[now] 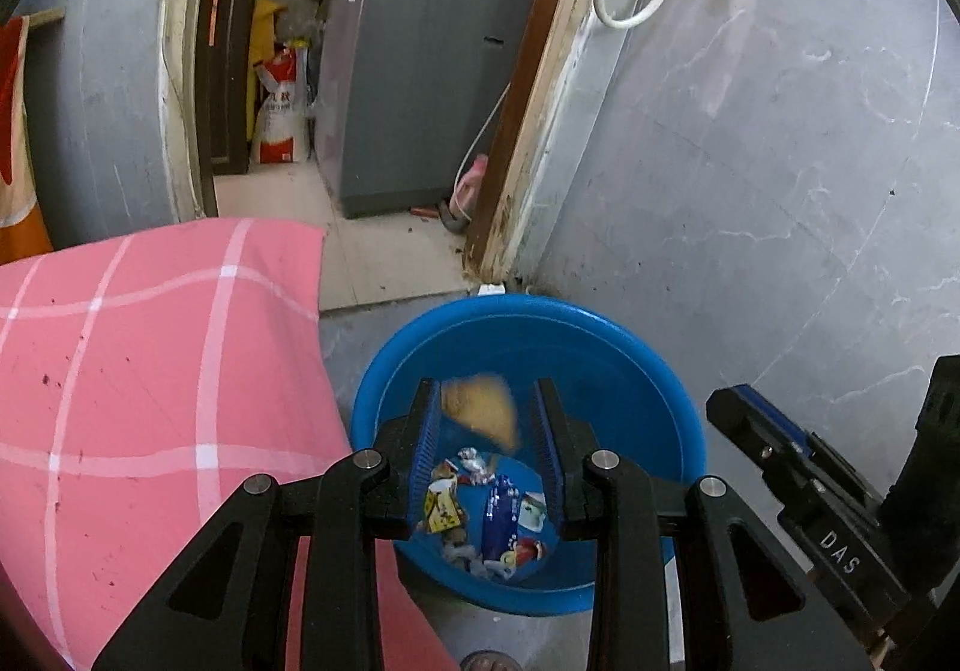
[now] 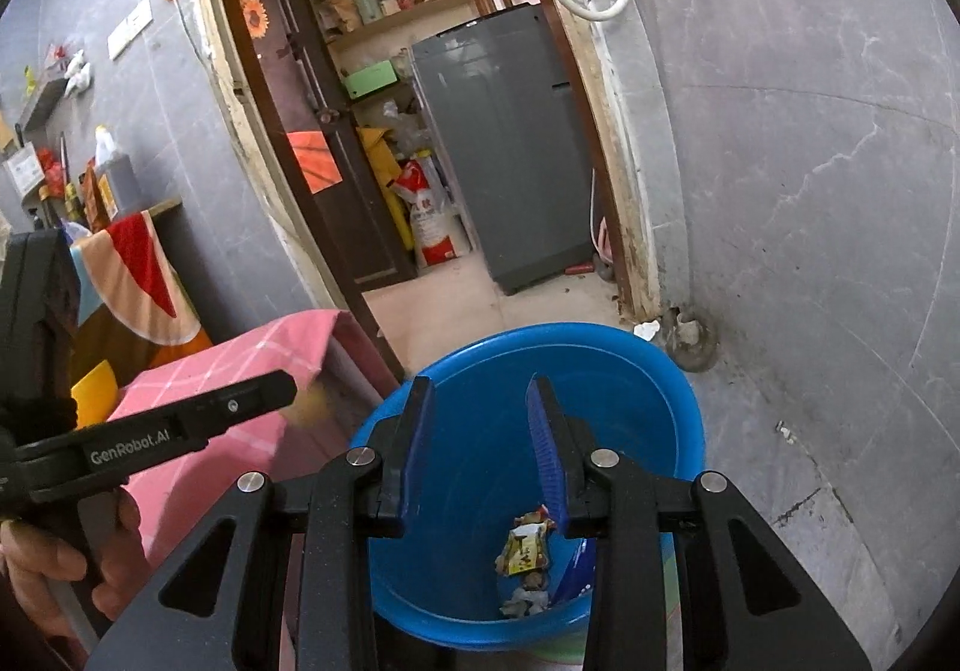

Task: Collect trash

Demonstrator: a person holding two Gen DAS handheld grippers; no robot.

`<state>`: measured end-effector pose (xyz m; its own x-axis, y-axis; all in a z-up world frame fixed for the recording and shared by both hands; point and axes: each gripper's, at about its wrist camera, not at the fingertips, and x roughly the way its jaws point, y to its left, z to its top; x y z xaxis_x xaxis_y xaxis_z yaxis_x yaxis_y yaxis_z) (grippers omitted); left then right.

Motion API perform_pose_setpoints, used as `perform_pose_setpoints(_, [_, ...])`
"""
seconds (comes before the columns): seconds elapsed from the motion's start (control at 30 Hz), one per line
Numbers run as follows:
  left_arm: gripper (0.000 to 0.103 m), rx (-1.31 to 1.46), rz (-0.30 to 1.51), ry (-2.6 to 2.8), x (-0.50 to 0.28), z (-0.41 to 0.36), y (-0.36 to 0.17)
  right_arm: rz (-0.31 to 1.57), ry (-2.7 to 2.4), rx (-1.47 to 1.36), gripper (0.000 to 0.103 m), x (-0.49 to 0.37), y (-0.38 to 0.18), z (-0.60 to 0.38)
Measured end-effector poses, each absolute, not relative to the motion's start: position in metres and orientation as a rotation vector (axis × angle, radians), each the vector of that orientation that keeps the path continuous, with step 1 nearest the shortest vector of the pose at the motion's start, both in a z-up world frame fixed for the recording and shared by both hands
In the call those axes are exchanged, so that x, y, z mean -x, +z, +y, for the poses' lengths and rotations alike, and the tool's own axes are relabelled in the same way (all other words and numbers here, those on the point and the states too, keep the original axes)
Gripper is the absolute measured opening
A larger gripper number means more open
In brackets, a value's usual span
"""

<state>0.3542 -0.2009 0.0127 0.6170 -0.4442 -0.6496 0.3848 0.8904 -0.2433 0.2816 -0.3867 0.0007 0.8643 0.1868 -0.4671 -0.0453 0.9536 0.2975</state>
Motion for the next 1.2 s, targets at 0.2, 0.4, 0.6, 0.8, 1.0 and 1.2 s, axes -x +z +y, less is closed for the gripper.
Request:
perform_pose_setpoints(0.2, [0.034,0.091,0.764,-0.477,-0.349,-0.197,0.015,0.502,0.115,-0.285,0.039,-0.277,0.007,-0.386])
perform_pose_setpoints(0.4, [0.044,0.114,0.729,-0.466,-0.337,-0.187,0.028,0.471,0.113,-0.275,0.043,-0.267,0.022,-0.384])
perform_pose_setpoints(0.6, [0.059,0.141,0.671,-0.443,-0.318,-0.171,0.049,0.432,0.106,-0.252,0.053,-0.252,0.041,-0.377])
perform_pose_setpoints(0.8, [0.088,0.162,0.600,-0.412,-0.291,-0.150,0.064,0.392,0.093,-0.230,0.072,-0.232,0.057,-0.370])
perform_pose_setpoints(1.0, [0.098,0.163,0.511,-0.387,-0.261,-0.131,0.074,0.355,0.081,-0.196,0.085,-0.212,0.068,-0.361])
perform_pose_setpoints(1.2, [0.101,0.138,0.439,-0.360,-0.228,-0.116,0.078,0.303,0.070,-0.162,0.101,-0.184,0.075,-0.350])
